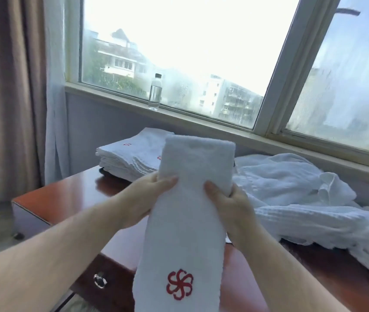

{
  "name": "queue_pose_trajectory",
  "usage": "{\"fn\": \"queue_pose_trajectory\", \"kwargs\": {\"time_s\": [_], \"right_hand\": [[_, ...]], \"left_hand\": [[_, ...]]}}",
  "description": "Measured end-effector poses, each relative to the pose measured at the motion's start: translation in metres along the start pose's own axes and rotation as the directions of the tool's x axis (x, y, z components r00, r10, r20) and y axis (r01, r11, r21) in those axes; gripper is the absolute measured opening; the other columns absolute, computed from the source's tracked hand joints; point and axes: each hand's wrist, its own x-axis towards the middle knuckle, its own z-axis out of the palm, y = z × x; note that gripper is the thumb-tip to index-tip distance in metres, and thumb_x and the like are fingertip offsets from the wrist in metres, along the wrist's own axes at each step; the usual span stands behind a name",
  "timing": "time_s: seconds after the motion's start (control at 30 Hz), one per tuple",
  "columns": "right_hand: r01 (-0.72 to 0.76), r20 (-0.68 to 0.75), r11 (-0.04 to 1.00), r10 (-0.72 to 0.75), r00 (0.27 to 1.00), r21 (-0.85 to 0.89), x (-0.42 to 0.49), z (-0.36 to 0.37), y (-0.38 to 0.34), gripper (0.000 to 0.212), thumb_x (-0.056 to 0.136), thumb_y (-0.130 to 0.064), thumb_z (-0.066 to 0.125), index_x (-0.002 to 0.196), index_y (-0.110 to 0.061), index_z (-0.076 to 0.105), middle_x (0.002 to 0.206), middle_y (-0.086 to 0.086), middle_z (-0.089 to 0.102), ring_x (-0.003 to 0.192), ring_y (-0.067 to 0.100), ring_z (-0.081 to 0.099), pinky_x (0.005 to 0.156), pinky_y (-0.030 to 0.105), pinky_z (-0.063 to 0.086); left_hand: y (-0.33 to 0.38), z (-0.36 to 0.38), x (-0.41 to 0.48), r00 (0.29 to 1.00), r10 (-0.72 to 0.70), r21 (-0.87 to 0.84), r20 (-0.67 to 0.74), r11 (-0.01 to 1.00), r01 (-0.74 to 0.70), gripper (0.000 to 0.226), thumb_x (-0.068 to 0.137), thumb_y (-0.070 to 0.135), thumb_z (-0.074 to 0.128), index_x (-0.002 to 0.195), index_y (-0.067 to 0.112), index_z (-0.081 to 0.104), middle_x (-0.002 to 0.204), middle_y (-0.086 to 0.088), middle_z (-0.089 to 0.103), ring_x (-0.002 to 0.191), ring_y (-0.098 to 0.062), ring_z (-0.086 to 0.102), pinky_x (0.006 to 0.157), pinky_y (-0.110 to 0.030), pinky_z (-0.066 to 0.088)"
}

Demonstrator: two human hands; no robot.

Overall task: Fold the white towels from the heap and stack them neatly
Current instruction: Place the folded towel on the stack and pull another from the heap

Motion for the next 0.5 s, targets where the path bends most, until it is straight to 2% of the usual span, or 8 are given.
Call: {"fn": "queue_pose_trajectory", "kwargs": {"time_s": [0.1,0.17,0.2,0.27,0.33,0.43,0.47,0.5], "right_hand": [[0.001,-0.080,0.987,-0.014,0.997,-0.158,0.012,0.002,0.025,0.010,0.090,-0.032,0.074,0.091,-0.023,0.070,0.078,-0.018,0.074,0.067,-0.002,0.070,0.052,0.012,0.048],[-0.033,-0.082,0.971,0.014,0.997,-0.237,0.025,0.002,0.033,0.011,0.089,-0.034,0.072,0.089,-0.023,0.070,0.074,-0.018,0.074,0.066,-0.004,0.068,0.052,0.011,0.048],[-0.059,-0.073,0.964,0.041,0.996,-0.258,0.031,0.003,0.034,0.012,0.087,-0.034,0.071,0.089,-0.021,0.071,0.075,-0.014,0.074,0.067,-0.001,0.069,0.056,0.015,0.052],[-0.115,-0.033,0.962,0.110,0.993,-0.248,0.043,0.005,0.036,0.023,0.076,-0.035,0.066,0.093,-0.020,0.072,0.082,-0.005,0.077,0.074,0.011,0.073,0.070,0.033,0.062],[-0.136,-0.006,0.967,0.138,0.990,-0.216,0.054,0.005,0.039,0.033,0.069,-0.036,0.062,0.098,-0.021,0.071,0.087,-0.002,0.077,0.080,0.019,0.075,0.078,0.046,0.062],[-0.107,0.000,0.989,0.107,0.994,-0.100,0.075,0.000,0.047,0.018,0.081,-0.033,0.067,0.099,-0.031,0.069,0.093,0.001,0.077,0.087,0.025,0.075,0.081,0.053,0.061],[-0.090,-0.017,0.995,0.089,0.996,-0.049,0.082,-0.002,0.048,0.012,0.088,-0.028,0.067,0.096,-0.036,0.069,0.093,0.001,0.077,0.087,0.026,0.075,0.079,0.053,0.061],[-0.063,-0.036,0.998,0.063,0.997,-0.019,0.092,-0.006,0.048,0.017,0.093,-0.024,0.065,0.093,-0.041,0.070,0.093,0.000,0.076,0.085,0.027,0.075,0.074,0.050,0.062]], "left_hand": [[-0.041,-0.009,0.008,0.995,-0.060,0.058,-0.086,0.996,0.065,0.033,0.097,0.028,0.063,0.128,0.021,0.055,0.114,-0.002,0.074,0.104,-0.022,0.072,0.092,-0.044,0.058],[-0.058,-0.012,0.018,0.990,-0.058,0.049,-0.131,0.997,0.065,0.033,0.098,0.023,0.063,0.128,0.020,0.052,0.111,-0.005,0.075,0.099,-0.024,0.073,0.083,-0.041,0.061],[-0.062,-0.013,0.023,0.987,-0.044,0.030,-0.154,0.998,0.049,0.032,0.099,0.019,0.061,0.129,0.017,0.051,0.109,-0.008,0.075,0.096,-0.025,0.073,0.078,-0.038,0.061],[-0.067,-0.014,0.035,0.985,-0.014,-0.012,-0.174,1.000,0.012,0.027,0.101,0.016,0.055,0.127,0.017,0.050,0.102,-0.007,0.076,0.090,-0.023,0.074,0.069,-0.033,0.059],[-0.068,-0.015,0.049,0.986,-0.001,-0.057,-0.166,0.998,-0.009,0.024,0.102,0.016,0.053,0.126,0.022,0.050,0.099,-0.003,0.077,0.088,-0.021,0.074,0.066,-0.029,0.058],[-0.067,-0.025,0.070,0.995,-0.006,-0.149,-0.096,0.989,-0.009,0.037,0.097,0.025,0.064,0.131,0.025,0.050,0.112,-0.007,0.074,0.101,-0.028,0.072,0.074,-0.036,0.060],[-0.068,-0.028,0.075,0.999,-0.026,-0.180,-0.037,0.983,0.019,0.047,0.091,0.032,0.071,0.134,0.027,0.050,0.119,-0.009,0.072,0.107,-0.031,0.070,0.082,-0.042,0.059],[-0.069,-0.030,0.079,0.998,-0.065,-0.181,0.026,0.981,0.069,0.059,0.084,0.038,0.077,0.135,0.028,0.050,0.124,-0.008,0.070,0.112,-0.032,0.068,0.092,-0.048,0.056]]}}
